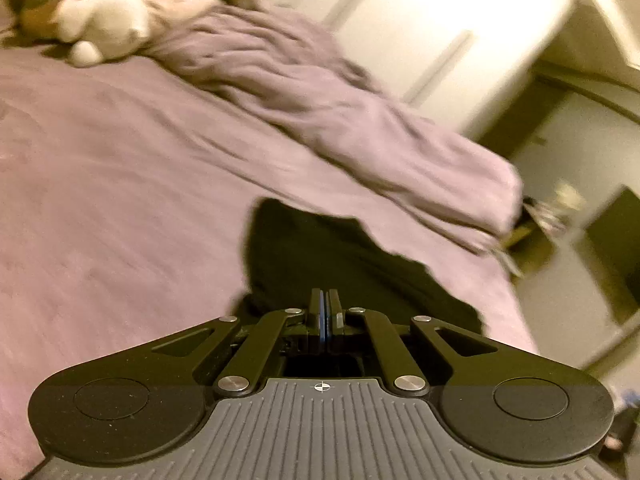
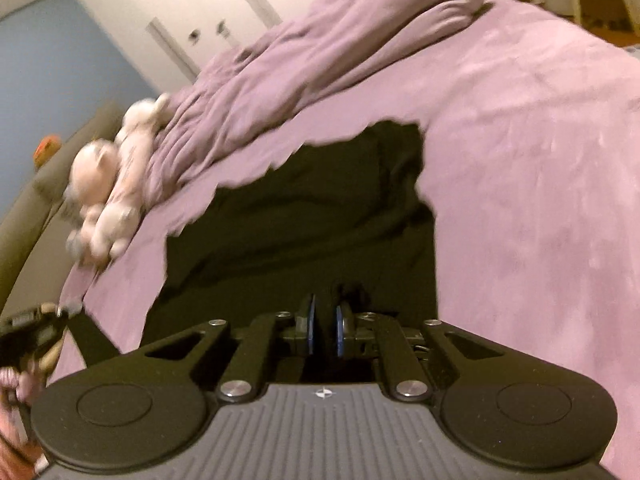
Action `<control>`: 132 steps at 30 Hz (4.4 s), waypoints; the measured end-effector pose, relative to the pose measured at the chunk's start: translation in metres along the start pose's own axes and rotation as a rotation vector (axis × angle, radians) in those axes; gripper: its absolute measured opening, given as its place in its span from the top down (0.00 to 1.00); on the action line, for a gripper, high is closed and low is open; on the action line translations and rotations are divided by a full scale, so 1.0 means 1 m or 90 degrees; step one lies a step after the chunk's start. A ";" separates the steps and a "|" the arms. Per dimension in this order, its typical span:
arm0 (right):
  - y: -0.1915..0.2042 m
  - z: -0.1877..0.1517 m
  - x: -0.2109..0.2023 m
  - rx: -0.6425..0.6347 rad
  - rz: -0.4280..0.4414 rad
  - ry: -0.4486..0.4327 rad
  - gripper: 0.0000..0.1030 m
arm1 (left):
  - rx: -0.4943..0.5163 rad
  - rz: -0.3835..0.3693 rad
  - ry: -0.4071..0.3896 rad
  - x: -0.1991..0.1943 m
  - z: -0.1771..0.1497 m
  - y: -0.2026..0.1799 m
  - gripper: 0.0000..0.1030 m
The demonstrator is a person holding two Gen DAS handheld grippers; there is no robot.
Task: Fold small clothes
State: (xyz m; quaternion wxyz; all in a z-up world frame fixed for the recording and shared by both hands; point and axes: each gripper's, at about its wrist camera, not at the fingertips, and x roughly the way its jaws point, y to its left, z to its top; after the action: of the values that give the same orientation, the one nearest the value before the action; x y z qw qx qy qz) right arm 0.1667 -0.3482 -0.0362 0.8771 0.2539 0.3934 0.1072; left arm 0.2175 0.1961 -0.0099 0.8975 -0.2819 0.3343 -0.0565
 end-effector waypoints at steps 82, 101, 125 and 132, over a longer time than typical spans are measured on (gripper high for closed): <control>0.037 0.064 0.035 -0.258 -0.093 -0.174 0.95 | 0.200 0.035 -0.144 0.034 0.053 -0.046 0.94; 0.043 0.142 0.156 -0.202 -0.261 -0.186 0.83 | 0.209 0.162 -0.094 0.151 0.053 -0.056 0.81; -0.050 0.015 0.032 -0.041 -0.130 -0.140 0.32 | 0.137 0.163 0.067 0.091 -0.035 -0.018 0.62; -0.026 0.012 0.057 -0.100 -0.109 -0.071 0.54 | 0.098 0.217 0.058 0.072 -0.027 -0.010 0.58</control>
State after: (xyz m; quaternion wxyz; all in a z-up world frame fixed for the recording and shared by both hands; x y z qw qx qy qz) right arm 0.2136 -0.3524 -0.0795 0.9208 0.1555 0.3545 0.0480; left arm 0.2564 0.1540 -0.0622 0.8971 -0.1486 0.4120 0.0586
